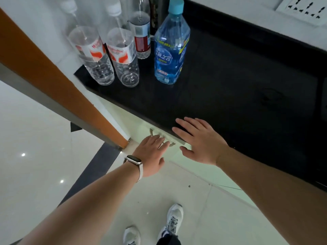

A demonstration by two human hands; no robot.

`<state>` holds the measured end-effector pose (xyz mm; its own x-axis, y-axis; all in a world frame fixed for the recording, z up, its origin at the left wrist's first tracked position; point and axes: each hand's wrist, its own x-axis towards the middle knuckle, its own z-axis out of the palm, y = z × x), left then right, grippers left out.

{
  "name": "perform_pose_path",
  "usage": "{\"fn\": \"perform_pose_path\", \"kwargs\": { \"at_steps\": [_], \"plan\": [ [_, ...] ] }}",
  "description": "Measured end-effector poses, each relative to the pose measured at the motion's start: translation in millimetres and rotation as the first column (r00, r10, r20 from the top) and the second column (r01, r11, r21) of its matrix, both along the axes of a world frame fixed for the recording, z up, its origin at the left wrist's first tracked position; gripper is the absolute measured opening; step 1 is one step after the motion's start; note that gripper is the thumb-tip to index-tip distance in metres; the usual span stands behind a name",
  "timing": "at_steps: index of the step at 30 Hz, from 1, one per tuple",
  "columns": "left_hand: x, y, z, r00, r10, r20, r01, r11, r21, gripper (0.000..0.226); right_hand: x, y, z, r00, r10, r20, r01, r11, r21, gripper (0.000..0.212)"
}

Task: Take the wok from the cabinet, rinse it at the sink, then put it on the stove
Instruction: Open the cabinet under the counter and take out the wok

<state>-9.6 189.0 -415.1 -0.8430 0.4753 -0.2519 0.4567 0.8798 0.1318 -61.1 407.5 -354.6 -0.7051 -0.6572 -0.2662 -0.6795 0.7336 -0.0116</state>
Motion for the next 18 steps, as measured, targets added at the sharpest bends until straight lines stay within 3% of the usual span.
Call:
{"fn": "perform_pose_path", "kwargs": {
  "at_steps": [9, 18],
  "plan": [
    [13.0, -0.8, -17.7, 0.995, 0.035, -0.099, -0.024, 0.994, 0.105, 0.054, 2.6, -1.1, 1.4, 0.999, -0.027, -0.037, 0.026, 1.0, -0.018, 0.068],
    [39.1, -23.4, -10.2, 0.979, 0.046, -0.196, 0.002, 0.971, 0.238, 0.062, 4.2, -3.0, 3.4, 0.998, -0.023, -0.055, 0.024, 0.999, 0.025, 0.067]
  ]
}}
